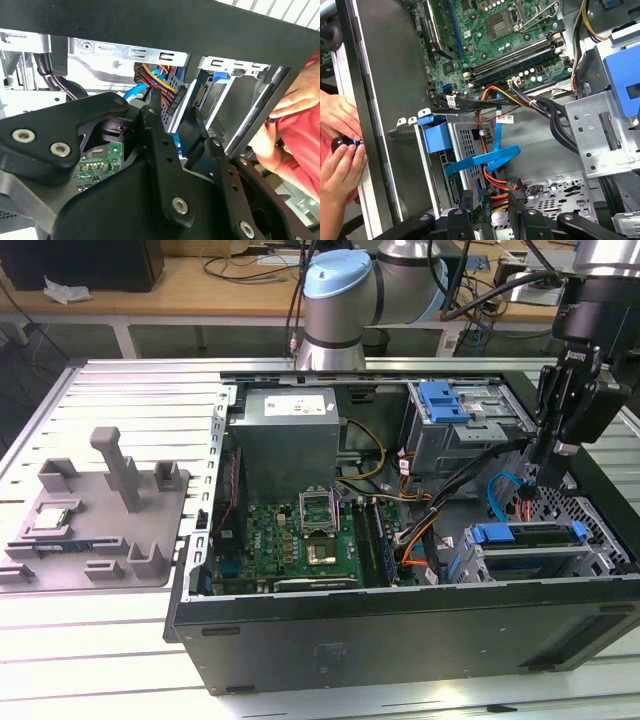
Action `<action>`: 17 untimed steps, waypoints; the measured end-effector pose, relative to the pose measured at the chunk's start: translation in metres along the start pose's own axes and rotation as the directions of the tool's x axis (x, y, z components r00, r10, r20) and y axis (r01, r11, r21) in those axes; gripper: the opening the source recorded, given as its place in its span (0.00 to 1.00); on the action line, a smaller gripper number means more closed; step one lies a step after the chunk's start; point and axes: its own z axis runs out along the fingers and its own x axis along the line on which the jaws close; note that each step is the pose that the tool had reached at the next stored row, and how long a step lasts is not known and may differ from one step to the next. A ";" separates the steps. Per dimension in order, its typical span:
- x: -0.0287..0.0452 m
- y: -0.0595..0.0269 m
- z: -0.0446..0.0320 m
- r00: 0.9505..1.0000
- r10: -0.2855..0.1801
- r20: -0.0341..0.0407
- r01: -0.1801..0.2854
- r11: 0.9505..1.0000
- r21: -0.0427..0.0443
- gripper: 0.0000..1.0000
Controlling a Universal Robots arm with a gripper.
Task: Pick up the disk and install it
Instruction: 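Insert the first disk wire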
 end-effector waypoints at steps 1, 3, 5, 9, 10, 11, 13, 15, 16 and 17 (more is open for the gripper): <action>0.0016 -0.0023 0.0039 1.000 -0.003 -0.003 0.003 1.000 -0.007 0.41; 0.0013 -0.0040 0.0045 1.000 -0.005 -0.005 0.005 1.000 -0.012 0.41; 0.0004 -0.0068 0.0044 1.000 -0.009 -0.011 0.009 1.000 -0.021 0.41; -0.0009 -0.0072 0.0067 1.000 -0.022 -0.019 0.021 0.999 -0.024 0.41; -0.0011 -0.0072 0.0068 0.999 -0.027 -0.019 0.027 0.999 -0.022 0.41; -0.0011 -0.0073 0.0067 0.999 -0.029 -0.020 0.028 0.999 -0.020 0.41; -0.0010 -0.0072 0.0068 0.999 -0.028 -0.020 0.028 0.999 -0.020 0.41; -0.0011 -0.0072 0.0068 0.999 -0.028 -0.021 0.028 0.999 -0.020 0.41; -0.0011 -0.0072 0.0068 0.999 -0.029 -0.021 0.028 0.999 -0.020 0.41; -0.0011 -0.0072 0.0068 0.999 -0.029 -0.021 0.029 0.999 -0.020 0.41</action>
